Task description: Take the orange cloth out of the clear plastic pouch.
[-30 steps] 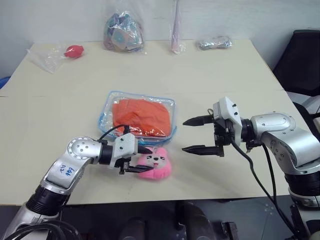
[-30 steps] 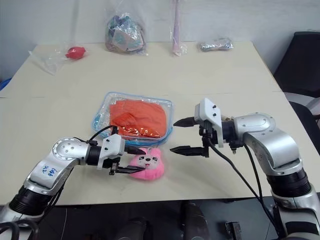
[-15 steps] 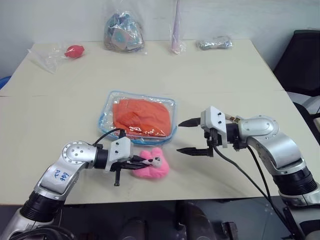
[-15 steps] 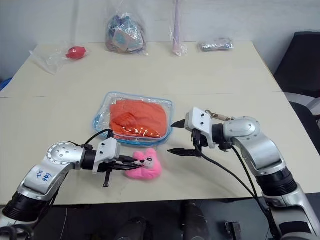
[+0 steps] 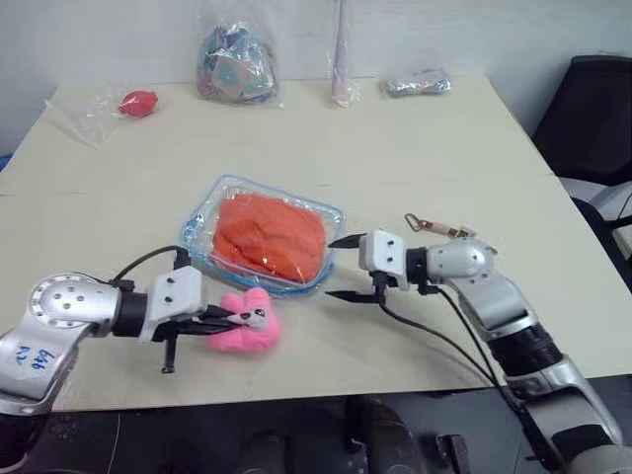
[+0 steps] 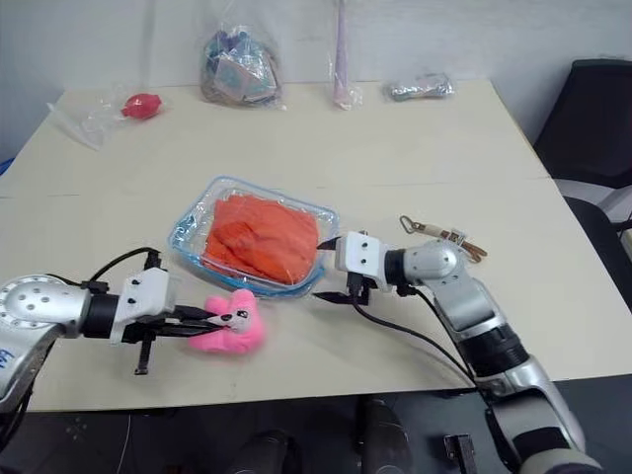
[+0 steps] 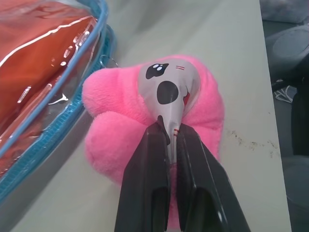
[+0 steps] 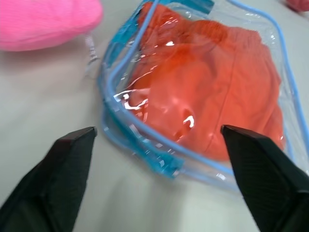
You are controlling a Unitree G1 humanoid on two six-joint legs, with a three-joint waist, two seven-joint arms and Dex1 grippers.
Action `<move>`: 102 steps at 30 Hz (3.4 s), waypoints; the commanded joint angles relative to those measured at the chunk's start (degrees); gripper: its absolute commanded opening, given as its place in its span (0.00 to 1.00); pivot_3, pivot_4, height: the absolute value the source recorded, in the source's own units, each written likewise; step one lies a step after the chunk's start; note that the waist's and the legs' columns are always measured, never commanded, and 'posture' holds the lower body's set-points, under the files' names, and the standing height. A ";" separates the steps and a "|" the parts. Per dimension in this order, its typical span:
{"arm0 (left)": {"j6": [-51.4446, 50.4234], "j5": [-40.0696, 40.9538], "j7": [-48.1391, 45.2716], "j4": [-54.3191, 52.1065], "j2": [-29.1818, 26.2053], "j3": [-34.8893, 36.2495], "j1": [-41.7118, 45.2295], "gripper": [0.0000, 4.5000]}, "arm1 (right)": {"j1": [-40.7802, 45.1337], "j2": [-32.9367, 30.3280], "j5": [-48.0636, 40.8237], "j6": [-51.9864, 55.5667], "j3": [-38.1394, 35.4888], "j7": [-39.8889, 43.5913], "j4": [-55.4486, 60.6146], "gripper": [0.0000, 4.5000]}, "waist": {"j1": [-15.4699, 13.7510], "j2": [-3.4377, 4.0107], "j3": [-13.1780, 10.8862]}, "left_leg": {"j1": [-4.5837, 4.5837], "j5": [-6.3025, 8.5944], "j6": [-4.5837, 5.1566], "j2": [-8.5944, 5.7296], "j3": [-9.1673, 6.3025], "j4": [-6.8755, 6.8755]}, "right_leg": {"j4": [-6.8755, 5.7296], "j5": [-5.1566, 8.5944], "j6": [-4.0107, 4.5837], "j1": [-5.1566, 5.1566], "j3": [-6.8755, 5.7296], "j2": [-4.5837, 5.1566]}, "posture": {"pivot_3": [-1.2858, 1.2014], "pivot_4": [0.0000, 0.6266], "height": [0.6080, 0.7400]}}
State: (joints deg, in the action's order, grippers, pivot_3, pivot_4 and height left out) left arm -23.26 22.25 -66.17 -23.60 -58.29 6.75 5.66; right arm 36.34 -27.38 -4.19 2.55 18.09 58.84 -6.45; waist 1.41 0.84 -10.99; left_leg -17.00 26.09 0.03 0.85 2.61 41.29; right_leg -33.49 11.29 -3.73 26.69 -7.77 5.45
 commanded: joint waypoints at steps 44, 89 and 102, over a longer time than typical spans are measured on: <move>-2.71 2.89 1.54 -1.09 -1.51 8.32 -5.29 0.00 | -0.22 -9.03 1.91 -24.72 -1.50 7.85 -2.02 0.01 | 0.18 0.00 -0.01 | 0.00 0.00 0.00 0.05 -0.05 0.00 | 0.06 0.00 0.00 0.02 -0.05 0.00 | 0.52 0.24 1.00; -10.72 12.79 -5.22 0.31 -8.27 34.89 -12.43 0.96 | -13.18 -25.79 -34.27 20.99 -19.14 11.36 25.40 1.00 | -1.56 -0.02 0.00 | -0.02 0.04 0.00 0.06 -0.15 0.00 | 0.04 0.01 0.01 0.06 -0.07 0.13 | 0.52 0.24 1.00; 23.81 -20.30 8.45 11.16 0.55 -7.10 13.60 0.96 | -14.58 -20.52 -39.02 30.97 -19.71 1.31 36.39 1.00 | -1.30 0.02 0.01 | -0.02 0.03 0.00 -0.02 0.22 -0.11 | 0.03 -0.01 -0.03 0.00 0.05 -0.03 | 0.52 0.24 1.00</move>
State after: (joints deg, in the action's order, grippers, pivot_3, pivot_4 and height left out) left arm -2.54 4.12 -59.27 -13.40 -58.70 0.50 17.62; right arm 21.46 -48.45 -41.33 32.80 -0.32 61.12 27.10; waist 0.11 0.86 -10.98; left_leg -17.01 26.12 0.04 0.83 2.86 41.18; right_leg -33.45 11.28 -3.75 26.70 -7.71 5.42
